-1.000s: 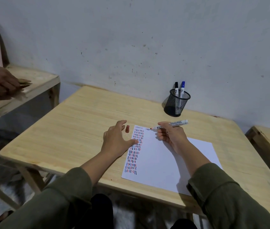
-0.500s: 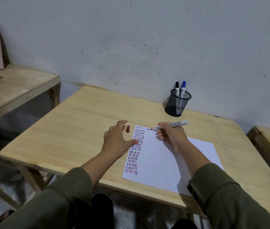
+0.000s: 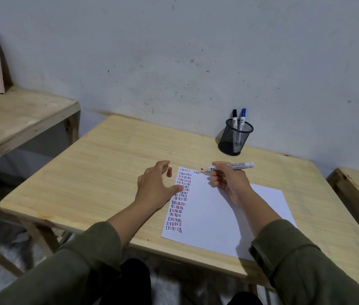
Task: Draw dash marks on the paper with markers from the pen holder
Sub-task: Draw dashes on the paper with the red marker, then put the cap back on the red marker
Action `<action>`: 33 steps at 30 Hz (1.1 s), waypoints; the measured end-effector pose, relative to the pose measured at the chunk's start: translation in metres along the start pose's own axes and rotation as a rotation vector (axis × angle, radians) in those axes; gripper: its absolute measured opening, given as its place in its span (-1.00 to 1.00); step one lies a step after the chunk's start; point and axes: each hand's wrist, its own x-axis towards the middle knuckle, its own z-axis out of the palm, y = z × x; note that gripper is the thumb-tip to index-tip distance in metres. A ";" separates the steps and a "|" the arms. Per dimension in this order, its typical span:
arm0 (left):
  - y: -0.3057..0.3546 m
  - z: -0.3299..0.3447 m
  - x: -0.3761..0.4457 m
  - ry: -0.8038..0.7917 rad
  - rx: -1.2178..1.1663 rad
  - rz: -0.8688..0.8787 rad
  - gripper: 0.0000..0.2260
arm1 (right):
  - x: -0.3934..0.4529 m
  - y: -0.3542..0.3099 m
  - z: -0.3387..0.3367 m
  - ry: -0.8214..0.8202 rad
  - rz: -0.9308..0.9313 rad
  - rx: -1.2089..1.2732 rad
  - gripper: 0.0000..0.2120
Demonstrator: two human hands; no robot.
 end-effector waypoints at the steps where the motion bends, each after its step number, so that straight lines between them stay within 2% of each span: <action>1: 0.001 0.000 0.001 0.012 -0.018 0.000 -0.36 | -0.002 0.000 -0.001 -0.007 0.003 0.026 -0.93; 5: -0.001 -0.002 0.008 0.035 -0.078 -0.043 -0.58 | -0.008 -0.003 -0.003 -0.016 -0.007 0.145 -0.93; 11: 0.017 -0.003 0.014 0.049 -0.006 -0.090 -0.86 | -0.020 -0.017 -0.004 -0.028 -0.034 0.156 -0.89; 17: 0.062 -0.010 0.023 0.147 -0.419 -0.115 -0.93 | -0.037 -0.040 -0.006 -0.114 -0.104 0.159 -0.89; 22: 0.103 -0.012 0.043 0.086 -0.803 -0.172 -0.92 | -0.049 -0.064 -0.003 -0.189 -0.233 0.108 -0.84; 27: 0.129 -0.009 0.050 0.015 -1.005 -0.227 -0.92 | -0.051 -0.081 -0.005 -0.190 -0.315 0.050 -0.85; 33: 0.142 -0.006 0.047 -0.044 -1.007 -0.212 -0.96 | -0.048 -0.090 -0.009 -0.164 -0.352 0.065 -0.84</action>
